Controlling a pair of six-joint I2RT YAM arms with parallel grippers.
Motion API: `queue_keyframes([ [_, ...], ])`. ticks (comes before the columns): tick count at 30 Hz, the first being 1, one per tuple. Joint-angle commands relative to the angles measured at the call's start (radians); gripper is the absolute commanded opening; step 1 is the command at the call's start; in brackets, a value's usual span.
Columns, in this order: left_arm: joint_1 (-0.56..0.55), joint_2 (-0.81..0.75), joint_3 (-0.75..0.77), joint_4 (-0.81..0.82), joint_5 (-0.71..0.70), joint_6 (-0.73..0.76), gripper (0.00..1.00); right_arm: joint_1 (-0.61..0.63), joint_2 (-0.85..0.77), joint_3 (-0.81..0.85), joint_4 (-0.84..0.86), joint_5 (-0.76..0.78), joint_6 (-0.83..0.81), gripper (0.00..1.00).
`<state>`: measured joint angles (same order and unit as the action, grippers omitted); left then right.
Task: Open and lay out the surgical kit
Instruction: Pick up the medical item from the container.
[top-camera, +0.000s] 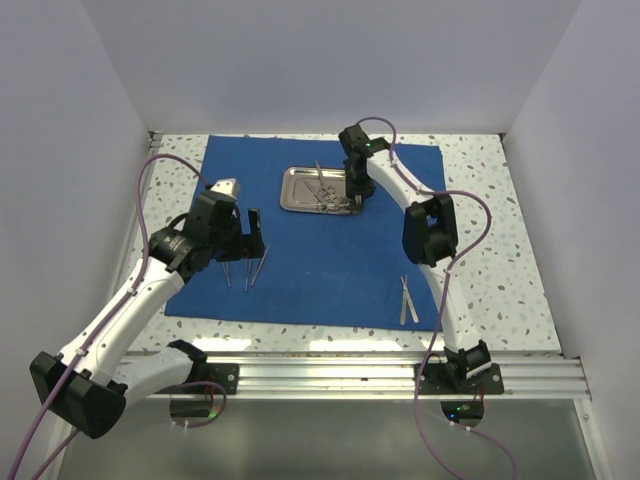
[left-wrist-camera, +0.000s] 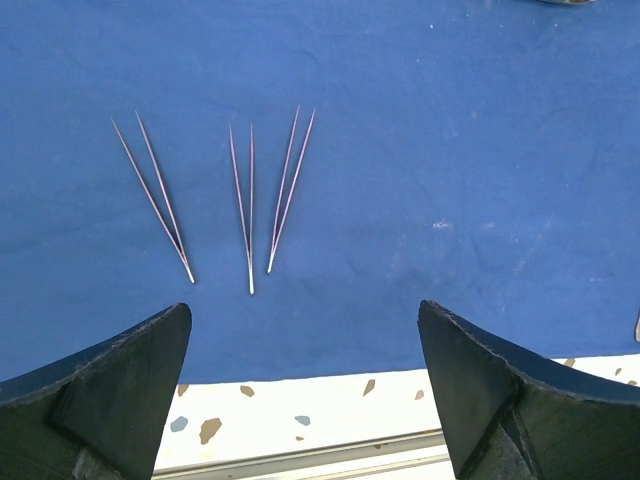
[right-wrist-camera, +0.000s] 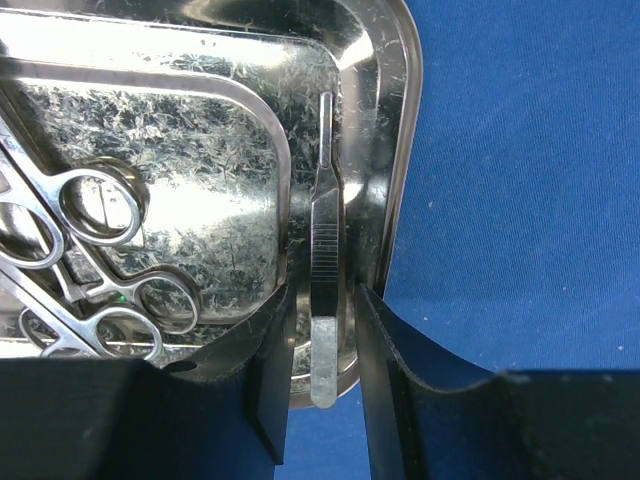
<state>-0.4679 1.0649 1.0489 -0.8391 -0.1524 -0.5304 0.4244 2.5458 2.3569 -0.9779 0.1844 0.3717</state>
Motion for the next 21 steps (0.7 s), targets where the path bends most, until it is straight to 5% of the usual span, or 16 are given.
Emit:
queue_keyframes([
  [1,-0.003,0.0,0.002,0.005,-0.022,0.018,1.0,0.017,0.06,-0.054,-0.064,0.015,-0.011,0.33],
  [21,-0.003,0.009,0.0,0.006,-0.03,0.029,1.0,0.033,0.119,-0.111,-0.07,0.02,0.013,0.0],
])
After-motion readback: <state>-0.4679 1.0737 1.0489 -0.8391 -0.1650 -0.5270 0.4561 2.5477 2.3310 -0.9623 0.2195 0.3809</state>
